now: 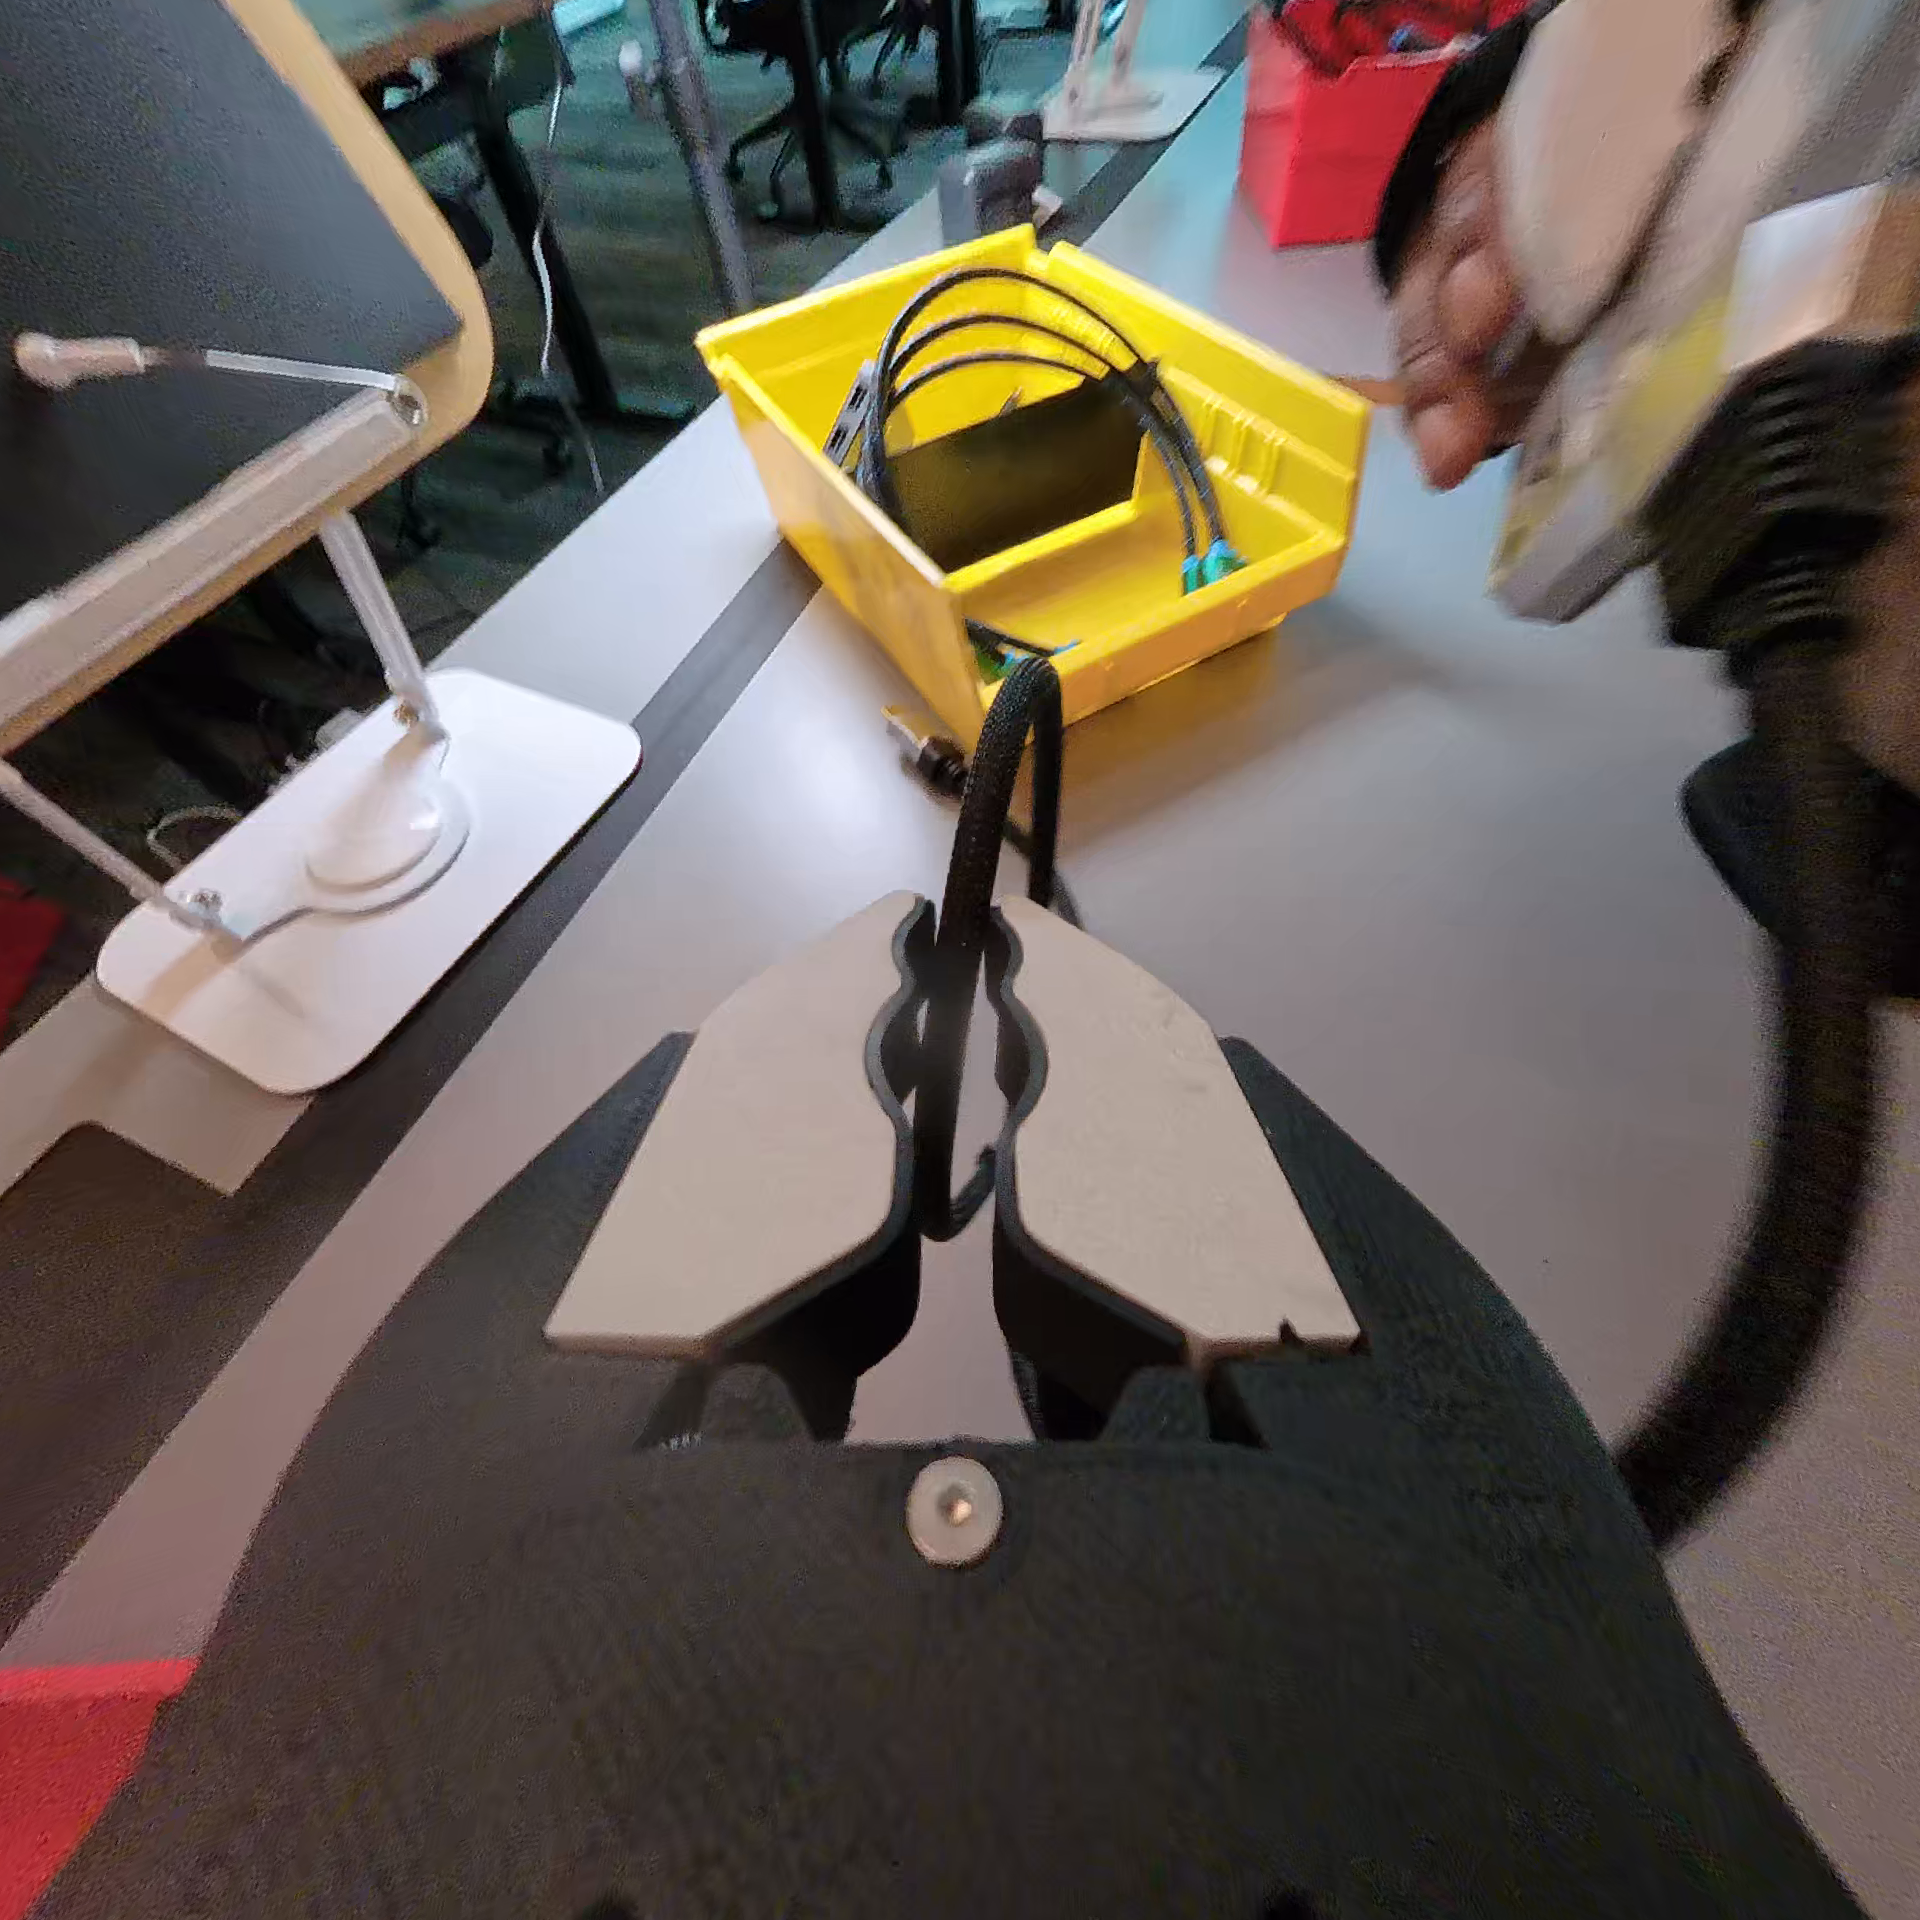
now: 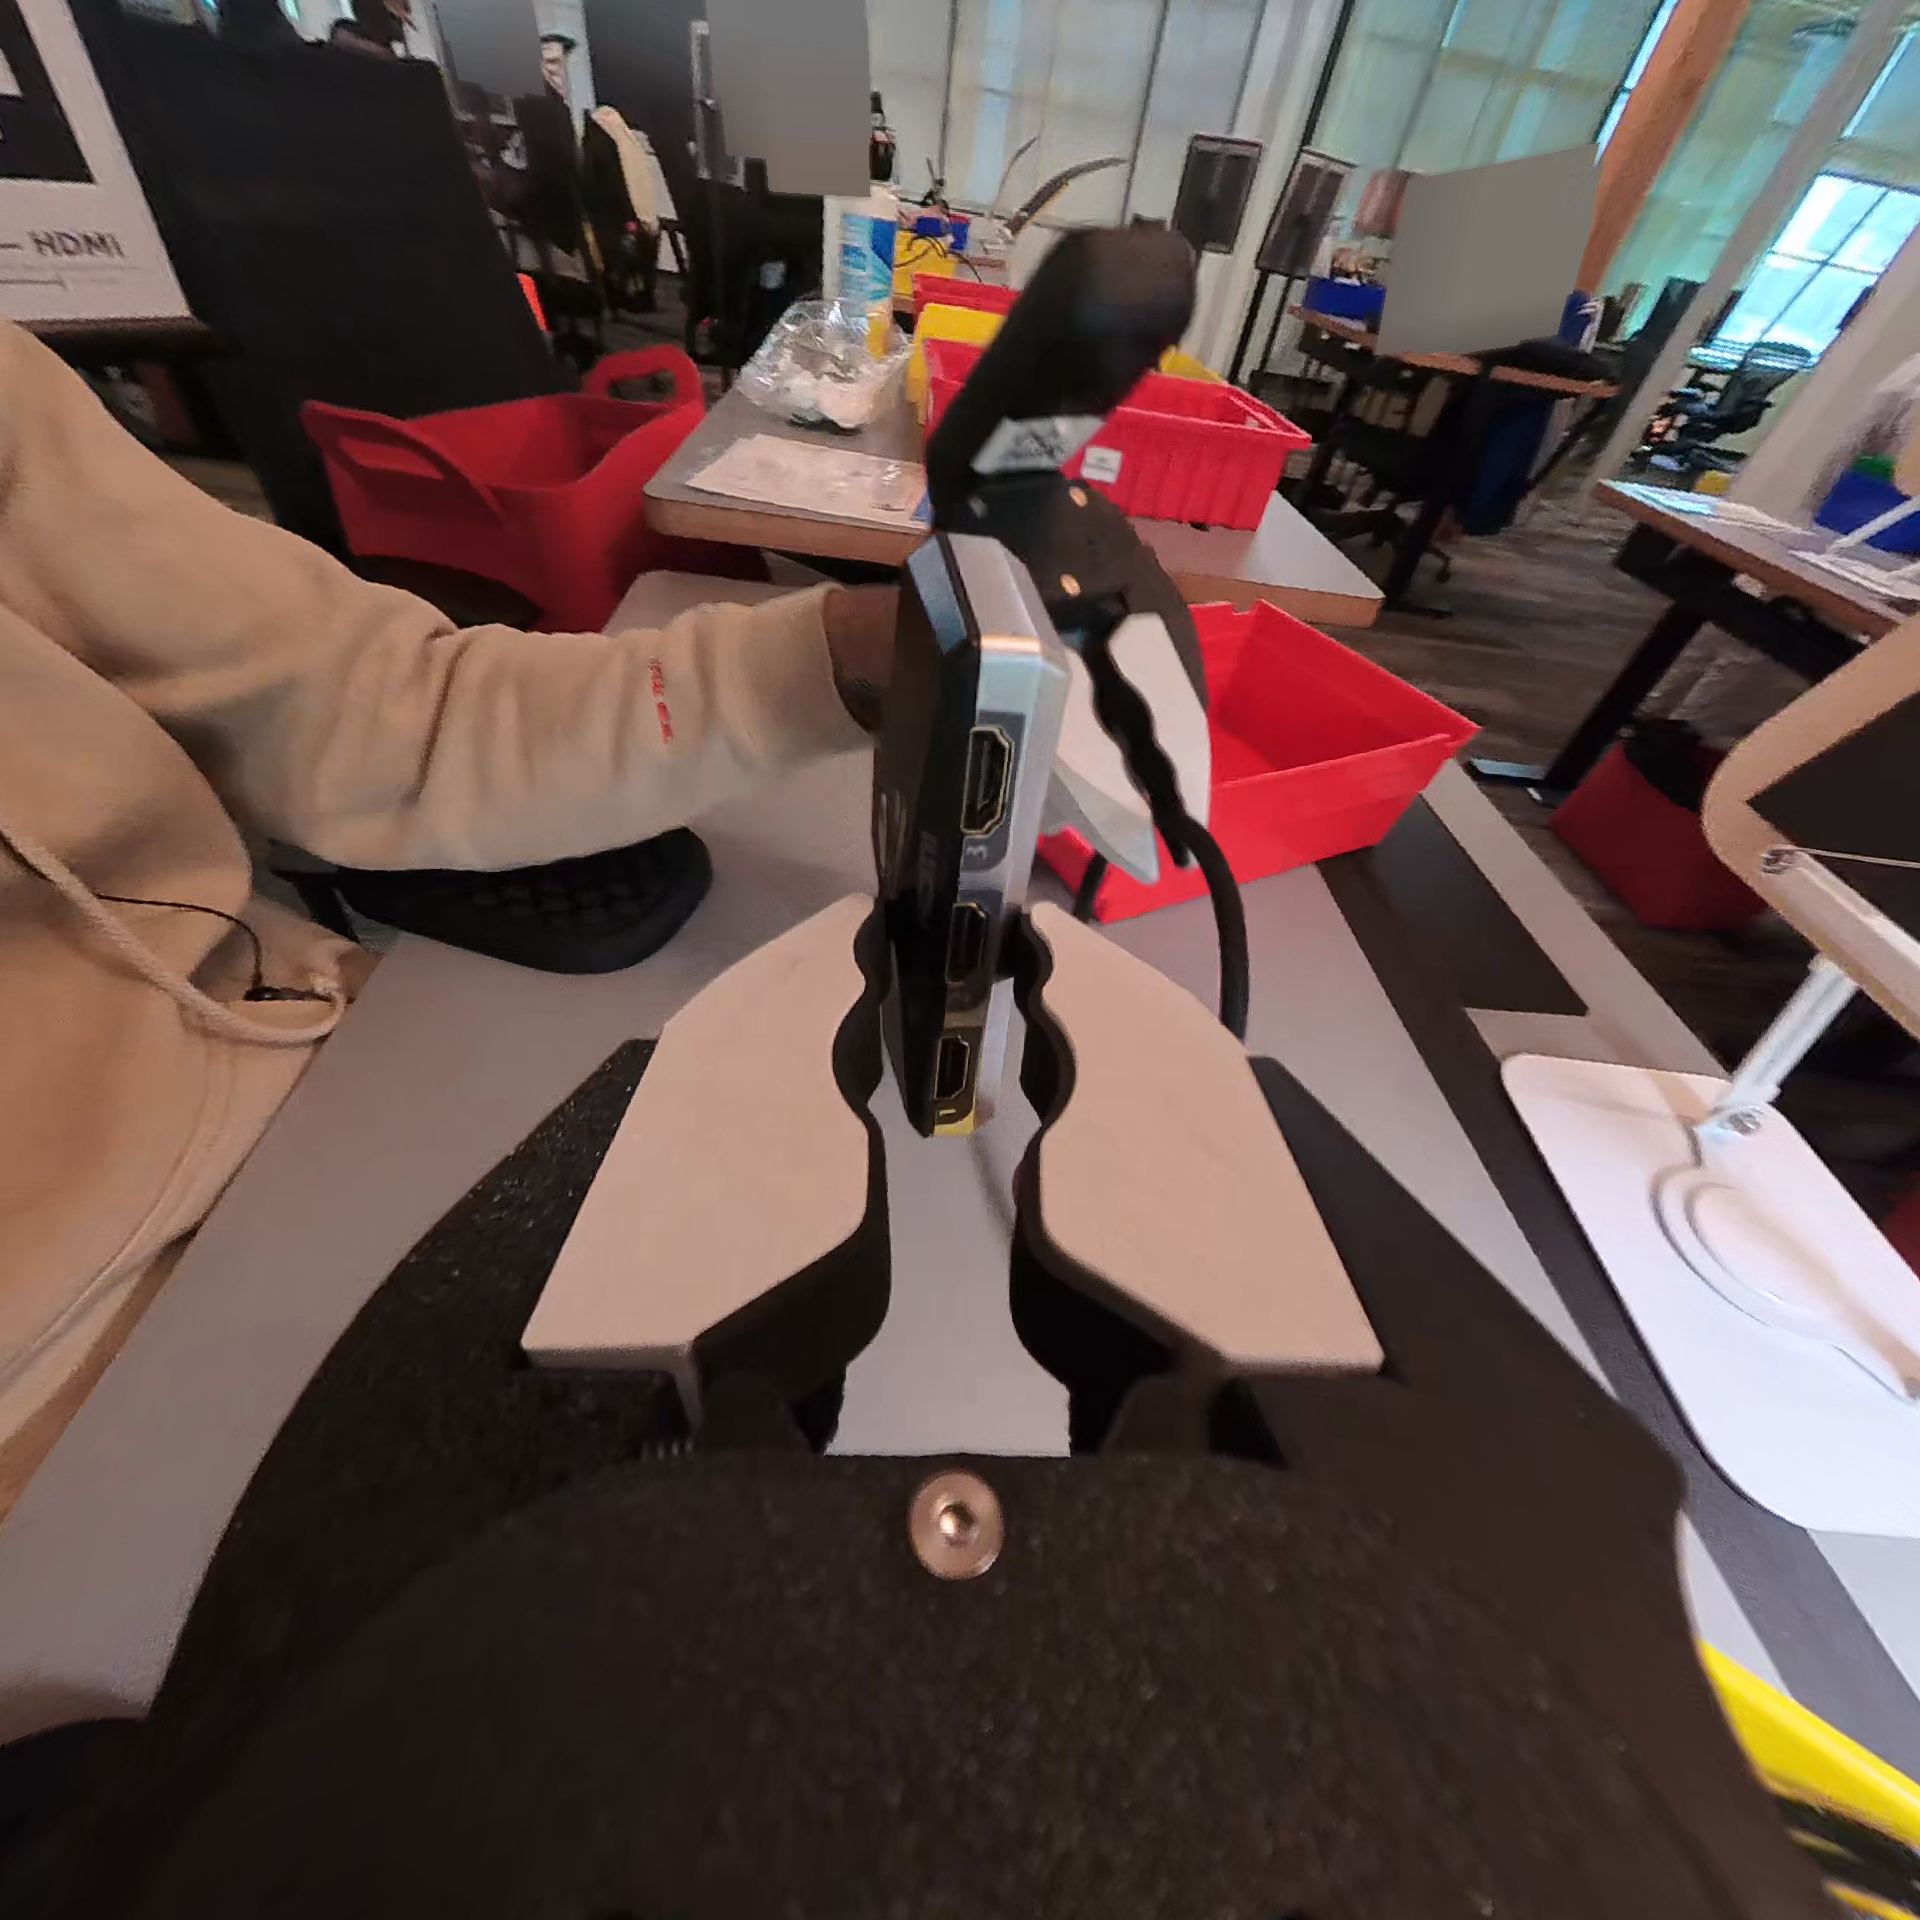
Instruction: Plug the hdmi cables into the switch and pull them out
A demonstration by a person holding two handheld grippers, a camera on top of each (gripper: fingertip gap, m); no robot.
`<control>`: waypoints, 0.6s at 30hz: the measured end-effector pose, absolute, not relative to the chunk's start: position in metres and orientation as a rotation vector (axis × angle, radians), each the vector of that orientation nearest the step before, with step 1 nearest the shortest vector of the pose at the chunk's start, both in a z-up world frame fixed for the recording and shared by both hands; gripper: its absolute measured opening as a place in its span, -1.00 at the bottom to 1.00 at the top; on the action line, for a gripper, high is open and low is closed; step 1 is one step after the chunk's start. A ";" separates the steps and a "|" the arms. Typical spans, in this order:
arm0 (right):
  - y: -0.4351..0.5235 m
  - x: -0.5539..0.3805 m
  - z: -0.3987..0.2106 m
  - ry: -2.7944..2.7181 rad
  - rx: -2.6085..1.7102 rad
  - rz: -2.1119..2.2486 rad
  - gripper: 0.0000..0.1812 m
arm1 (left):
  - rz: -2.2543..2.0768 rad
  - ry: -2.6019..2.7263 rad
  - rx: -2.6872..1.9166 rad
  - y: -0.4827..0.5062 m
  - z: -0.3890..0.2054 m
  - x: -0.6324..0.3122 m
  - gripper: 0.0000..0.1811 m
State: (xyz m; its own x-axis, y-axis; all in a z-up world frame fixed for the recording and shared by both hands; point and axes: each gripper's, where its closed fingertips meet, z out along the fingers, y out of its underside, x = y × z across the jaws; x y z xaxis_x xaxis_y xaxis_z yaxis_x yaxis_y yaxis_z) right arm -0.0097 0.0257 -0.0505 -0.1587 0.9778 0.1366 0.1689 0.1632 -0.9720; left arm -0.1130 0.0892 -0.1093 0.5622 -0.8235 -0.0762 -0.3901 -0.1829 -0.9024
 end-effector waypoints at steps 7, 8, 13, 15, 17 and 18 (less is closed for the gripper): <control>0.032 -0.017 -0.067 -1.554 -1.197 1.045 -0.75 | -0.551 1.089 -1.741 0.071 -0.097 -0.100 -0.88; 0.033 -0.017 -0.069 -1.553 -1.199 1.047 -0.75 | -0.532 1.085 -1.747 0.072 -0.098 -0.101 -0.87; 0.037 -0.010 -0.051 -1.470 -1.143 1.062 -0.76 | -0.477 0.913 -1.737 0.090 -0.083 -0.124 -0.86; 0.039 -0.005 -0.038 -1.427 -1.114 1.007 -0.77 | -0.499 0.801 -1.689 0.093 -0.065 -0.140 -0.85; 0.040 0.000 -0.024 -1.389 -1.088 0.954 -0.77 | -0.530 0.705 -1.646 0.093 -0.048 -0.155 -0.84; 0.042 0.002 -0.017 -1.363 -1.076 0.928 -0.77 | -0.550 0.674 -1.628 0.092 -0.042 -0.161 -0.84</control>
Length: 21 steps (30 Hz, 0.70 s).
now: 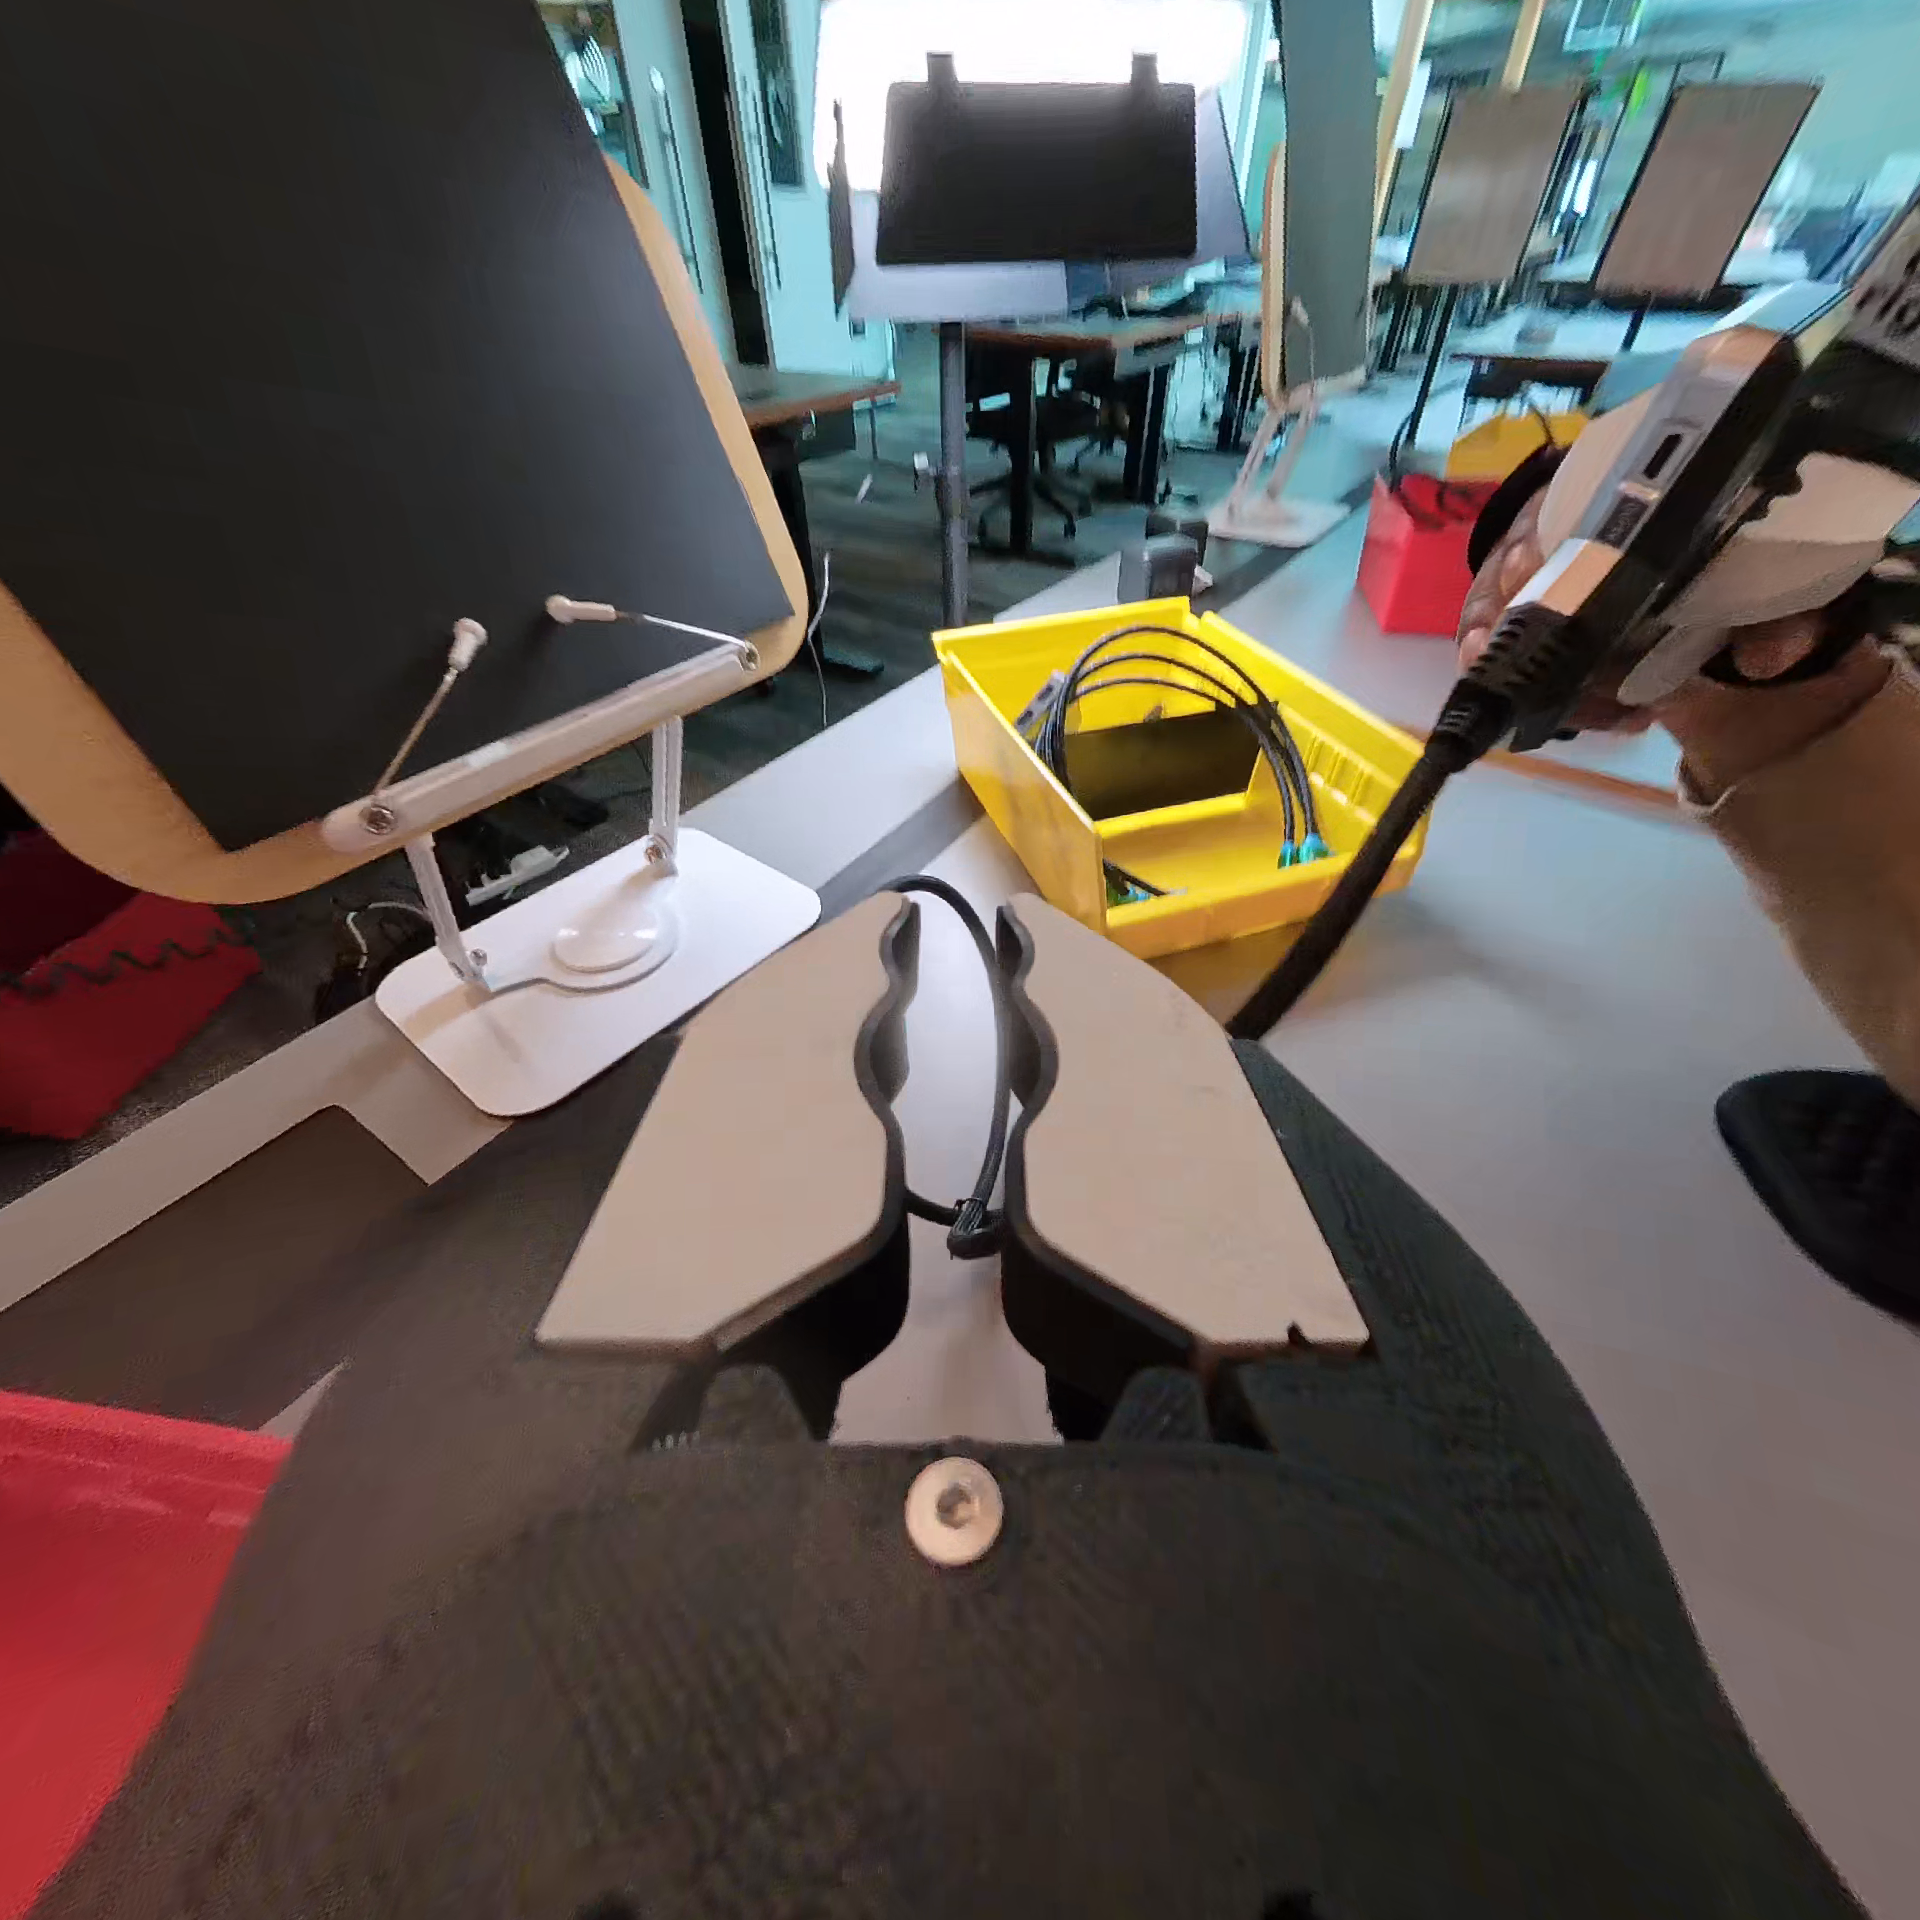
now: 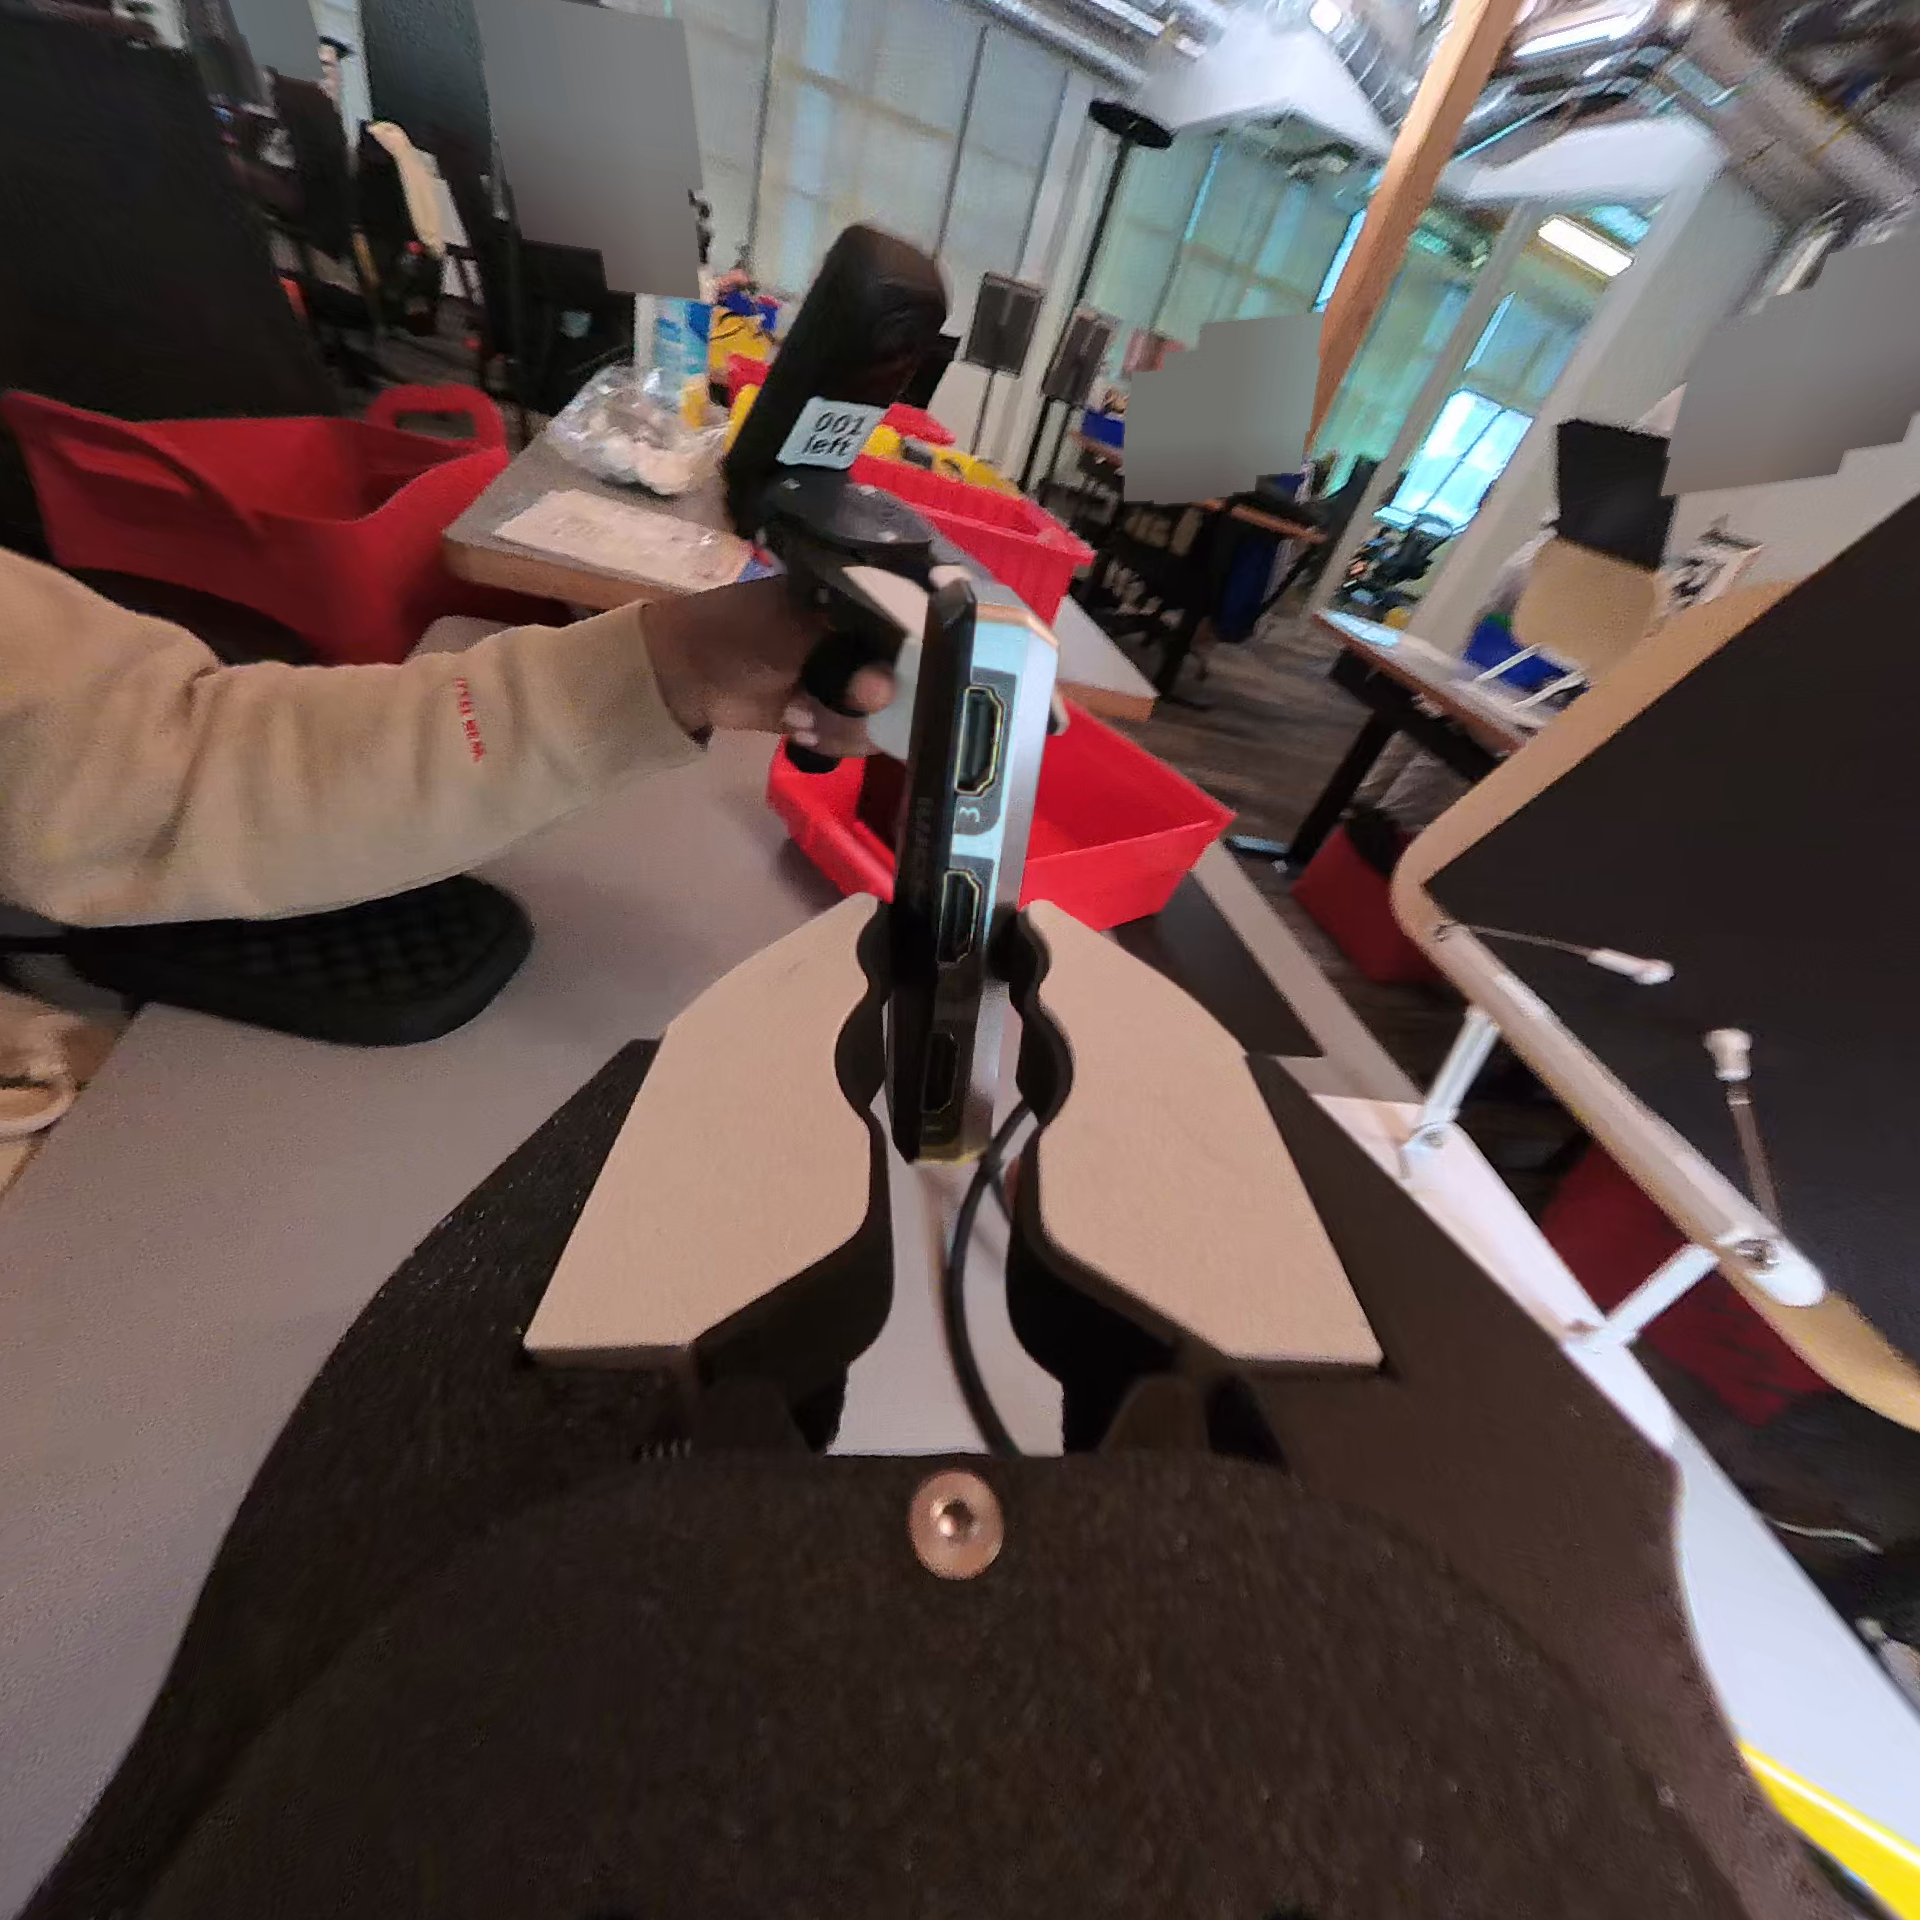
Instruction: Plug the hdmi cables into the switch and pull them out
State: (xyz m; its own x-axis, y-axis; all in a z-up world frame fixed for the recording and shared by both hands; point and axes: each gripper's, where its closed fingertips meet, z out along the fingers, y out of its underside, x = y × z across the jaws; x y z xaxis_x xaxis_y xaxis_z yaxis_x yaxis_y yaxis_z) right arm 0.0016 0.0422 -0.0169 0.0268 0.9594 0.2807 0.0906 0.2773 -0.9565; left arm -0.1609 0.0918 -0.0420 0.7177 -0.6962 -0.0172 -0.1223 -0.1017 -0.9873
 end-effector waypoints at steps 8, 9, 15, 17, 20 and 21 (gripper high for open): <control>0.079 -0.006 0.064 -1.263 -1.061 0.638 -0.76 | -0.584 0.642 -1.594 0.087 -0.031 -0.167 -0.84; 0.085 -0.008 0.076 -1.248 -1.061 0.598 -0.77 | -0.584 0.650 -1.596 0.087 -0.032 -0.165 -0.84; 0.097 -0.009 0.132 -1.169 -1.049 0.549 -0.77 | -0.599 0.713 -1.633 0.085 -0.044 -0.151 -0.77; 0.083 -0.008 0.140 -1.162 -1.017 0.592 -0.76 | -0.635 0.700 -1.655 0.090 -0.053 -0.144 -0.70; 0.054 -0.006 0.151 -1.152 -0.948 0.718 -0.77 | -0.770 0.640 -1.725 0.106 -0.081 -0.124 -0.49; 0.044 -0.005 0.153 -1.154 -0.926 0.758 -0.77 | -0.826 0.629 -1.744 0.110 -0.094 -0.112 -0.41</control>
State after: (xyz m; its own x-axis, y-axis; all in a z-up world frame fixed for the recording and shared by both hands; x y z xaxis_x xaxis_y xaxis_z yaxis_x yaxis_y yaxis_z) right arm -0.0053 0.0440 0.1531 0.2470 0.8762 0.4138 -0.0319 0.4341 -0.9003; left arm -0.1120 0.1105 -0.0944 0.6227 -0.7489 0.2268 -0.0194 -0.3045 -0.9523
